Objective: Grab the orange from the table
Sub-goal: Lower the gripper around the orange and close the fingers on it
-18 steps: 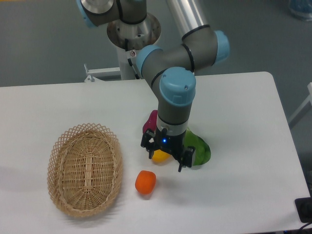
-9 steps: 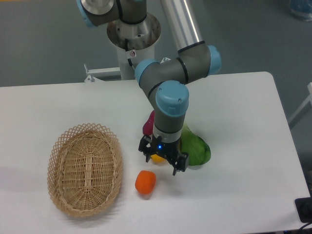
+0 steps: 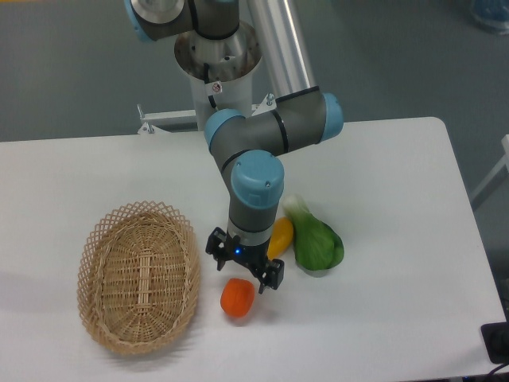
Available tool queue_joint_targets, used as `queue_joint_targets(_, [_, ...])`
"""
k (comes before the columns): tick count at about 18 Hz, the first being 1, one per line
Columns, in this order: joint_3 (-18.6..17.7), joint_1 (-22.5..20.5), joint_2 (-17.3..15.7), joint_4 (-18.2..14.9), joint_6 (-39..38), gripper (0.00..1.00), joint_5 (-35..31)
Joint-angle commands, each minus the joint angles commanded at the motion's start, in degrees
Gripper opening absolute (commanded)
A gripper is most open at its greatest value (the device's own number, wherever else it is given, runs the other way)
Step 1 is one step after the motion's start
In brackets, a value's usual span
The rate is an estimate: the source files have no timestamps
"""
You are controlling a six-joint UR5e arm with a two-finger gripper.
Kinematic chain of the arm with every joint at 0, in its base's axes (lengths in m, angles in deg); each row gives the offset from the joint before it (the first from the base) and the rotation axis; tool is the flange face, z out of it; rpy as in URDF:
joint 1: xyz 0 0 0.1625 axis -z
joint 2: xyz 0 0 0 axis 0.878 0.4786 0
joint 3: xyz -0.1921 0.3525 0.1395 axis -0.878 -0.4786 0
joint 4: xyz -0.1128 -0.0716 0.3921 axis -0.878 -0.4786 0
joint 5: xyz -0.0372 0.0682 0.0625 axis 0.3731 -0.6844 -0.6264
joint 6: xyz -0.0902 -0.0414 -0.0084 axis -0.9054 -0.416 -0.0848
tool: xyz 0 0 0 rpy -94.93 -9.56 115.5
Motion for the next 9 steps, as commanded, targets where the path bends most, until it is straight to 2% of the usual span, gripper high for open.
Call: queue_joint_targets(9, [1.76,0.35,1.94,0.09,-0.26,1.0,-0.26])
